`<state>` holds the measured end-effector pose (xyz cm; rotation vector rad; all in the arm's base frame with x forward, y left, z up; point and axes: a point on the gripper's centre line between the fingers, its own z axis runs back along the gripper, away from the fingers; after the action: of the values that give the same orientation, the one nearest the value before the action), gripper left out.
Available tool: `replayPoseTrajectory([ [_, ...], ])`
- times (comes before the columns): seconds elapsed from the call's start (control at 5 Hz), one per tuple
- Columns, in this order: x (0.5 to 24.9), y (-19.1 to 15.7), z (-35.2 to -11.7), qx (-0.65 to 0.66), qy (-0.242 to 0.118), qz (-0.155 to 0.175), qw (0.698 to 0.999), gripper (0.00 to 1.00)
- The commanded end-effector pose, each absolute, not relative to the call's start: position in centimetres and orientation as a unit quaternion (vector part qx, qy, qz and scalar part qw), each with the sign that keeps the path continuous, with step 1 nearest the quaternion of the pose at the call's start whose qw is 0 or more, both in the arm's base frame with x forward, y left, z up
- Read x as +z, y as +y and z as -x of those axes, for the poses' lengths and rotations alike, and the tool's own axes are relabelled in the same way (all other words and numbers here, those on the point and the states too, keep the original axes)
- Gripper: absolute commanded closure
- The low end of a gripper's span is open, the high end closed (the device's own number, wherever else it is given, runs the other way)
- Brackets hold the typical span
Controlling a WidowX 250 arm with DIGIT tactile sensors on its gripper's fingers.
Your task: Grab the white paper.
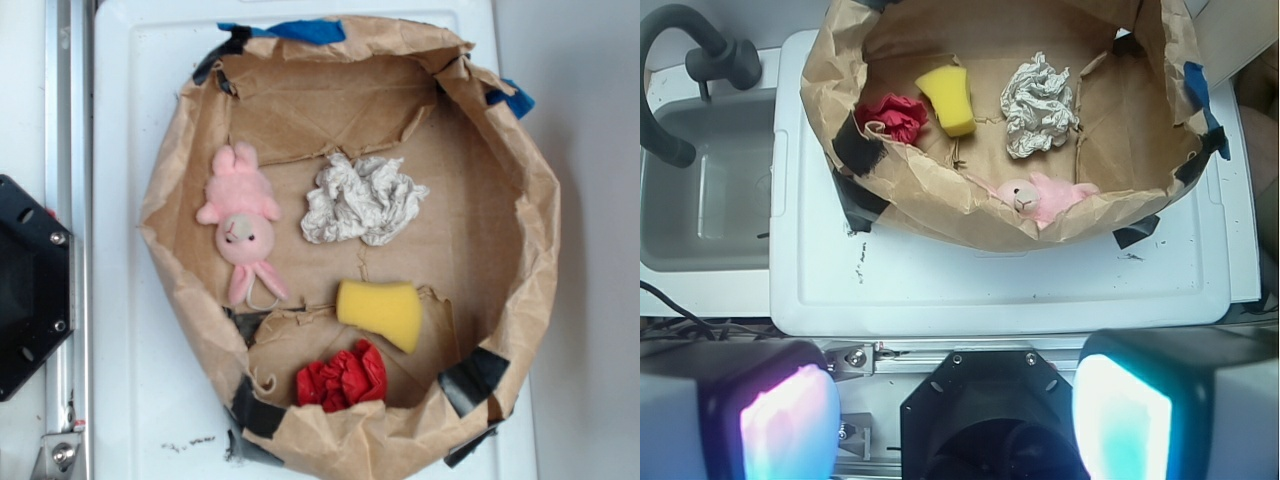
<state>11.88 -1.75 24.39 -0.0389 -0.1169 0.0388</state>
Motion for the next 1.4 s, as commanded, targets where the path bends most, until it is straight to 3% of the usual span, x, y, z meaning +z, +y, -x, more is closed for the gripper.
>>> replayPoseTrajectory([
  [0.0,24.4,-1.8,-11.9,0.019,-0.058,0.019,0.998,0.00],
  [0.2,23.8,-1.9,-16.3,0.020,-0.059,-0.016,0.998,0.00],
  [0.4,21.8,-1.1,-20.5,0.038,-0.048,-0.019,0.998,0.00],
  [0.8,16.4,0.7,-26.2,0.082,-0.018,-0.019,0.996,0.00],
  [1.2,12.0,2.6,-28.7,0.094,-0.048,-0.016,0.994,0.00],
])
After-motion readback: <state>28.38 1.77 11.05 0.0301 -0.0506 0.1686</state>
